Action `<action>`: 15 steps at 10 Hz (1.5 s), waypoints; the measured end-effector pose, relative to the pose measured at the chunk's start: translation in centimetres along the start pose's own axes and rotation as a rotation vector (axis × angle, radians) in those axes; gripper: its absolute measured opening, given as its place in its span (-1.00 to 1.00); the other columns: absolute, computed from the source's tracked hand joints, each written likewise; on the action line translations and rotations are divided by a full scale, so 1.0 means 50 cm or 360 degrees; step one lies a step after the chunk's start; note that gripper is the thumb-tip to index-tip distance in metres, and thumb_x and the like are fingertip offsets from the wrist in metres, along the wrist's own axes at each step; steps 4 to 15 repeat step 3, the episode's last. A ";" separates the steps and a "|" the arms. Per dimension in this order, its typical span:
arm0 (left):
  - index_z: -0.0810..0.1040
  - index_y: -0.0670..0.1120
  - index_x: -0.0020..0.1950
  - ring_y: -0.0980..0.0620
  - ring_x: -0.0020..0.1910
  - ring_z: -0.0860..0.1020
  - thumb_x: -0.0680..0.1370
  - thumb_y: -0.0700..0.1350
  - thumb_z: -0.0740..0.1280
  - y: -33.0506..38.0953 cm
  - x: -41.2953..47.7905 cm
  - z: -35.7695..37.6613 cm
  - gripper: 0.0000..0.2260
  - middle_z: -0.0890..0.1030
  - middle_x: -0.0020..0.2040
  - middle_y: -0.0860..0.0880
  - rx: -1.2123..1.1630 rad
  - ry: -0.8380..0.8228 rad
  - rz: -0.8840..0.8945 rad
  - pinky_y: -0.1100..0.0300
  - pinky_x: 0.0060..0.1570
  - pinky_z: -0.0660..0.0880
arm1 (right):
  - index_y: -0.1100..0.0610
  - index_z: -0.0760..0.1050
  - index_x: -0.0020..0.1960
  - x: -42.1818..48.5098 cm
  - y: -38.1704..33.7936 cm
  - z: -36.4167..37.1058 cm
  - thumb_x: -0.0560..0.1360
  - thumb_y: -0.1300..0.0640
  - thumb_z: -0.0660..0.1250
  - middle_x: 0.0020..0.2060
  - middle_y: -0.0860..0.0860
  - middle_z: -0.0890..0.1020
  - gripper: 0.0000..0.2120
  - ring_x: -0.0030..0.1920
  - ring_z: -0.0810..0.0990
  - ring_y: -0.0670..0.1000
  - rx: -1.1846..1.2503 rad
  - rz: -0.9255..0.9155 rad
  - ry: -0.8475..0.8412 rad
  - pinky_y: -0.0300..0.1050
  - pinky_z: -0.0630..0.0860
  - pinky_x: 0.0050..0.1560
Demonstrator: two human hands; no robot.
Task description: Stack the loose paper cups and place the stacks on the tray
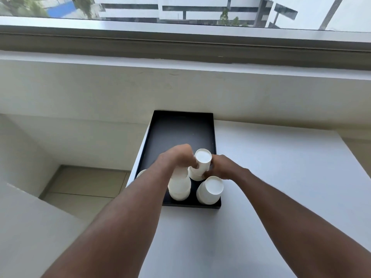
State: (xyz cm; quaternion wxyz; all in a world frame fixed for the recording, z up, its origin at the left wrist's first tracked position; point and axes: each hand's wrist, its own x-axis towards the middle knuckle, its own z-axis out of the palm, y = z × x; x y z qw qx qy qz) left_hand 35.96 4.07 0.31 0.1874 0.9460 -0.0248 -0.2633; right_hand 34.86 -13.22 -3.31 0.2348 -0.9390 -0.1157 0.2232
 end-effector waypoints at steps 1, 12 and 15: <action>0.44 -0.13 -0.31 -0.01 -0.39 0.33 0.47 0.03 0.43 0.003 -0.010 0.001 -0.69 0.40 -0.38 -0.01 0.0031 -0.0007 -0.0006 0.15 -0.42 0.23 | -0.05 0.43 0.13 -0.007 -0.003 -0.009 0.31 0.01 0.48 -0.05 -0.04 0.60 -0.57 -0.08 0.58 0.03 -0.0061 0.0018 -0.0043 -0.04 0.58 -0.11; 0.44 -0.17 -0.13 -0.10 -0.18 0.45 0.56 0.00 0.32 0.029 -0.074 -0.032 -0.75 0.51 -0.12 -0.12 -0.0071 0.0420 0.0001 0.10 -0.28 0.33 | 0.15 0.30 0.40 -0.073 0.001 -0.047 0.49 0.20 0.22 0.29 0.17 0.46 -0.52 0.26 0.44 0.19 -0.0023 0.0311 0.0614 0.03 0.43 0.19; 0.44 -0.17 -0.13 -0.10 -0.18 0.45 0.56 0.00 0.32 0.029 -0.074 -0.032 -0.75 0.51 -0.12 -0.12 -0.0071 0.0420 0.0001 0.10 -0.28 0.33 | 0.15 0.30 0.40 -0.073 0.001 -0.047 0.49 0.20 0.22 0.29 0.17 0.46 -0.52 0.26 0.44 0.19 -0.0023 0.0311 0.0614 0.03 0.43 0.19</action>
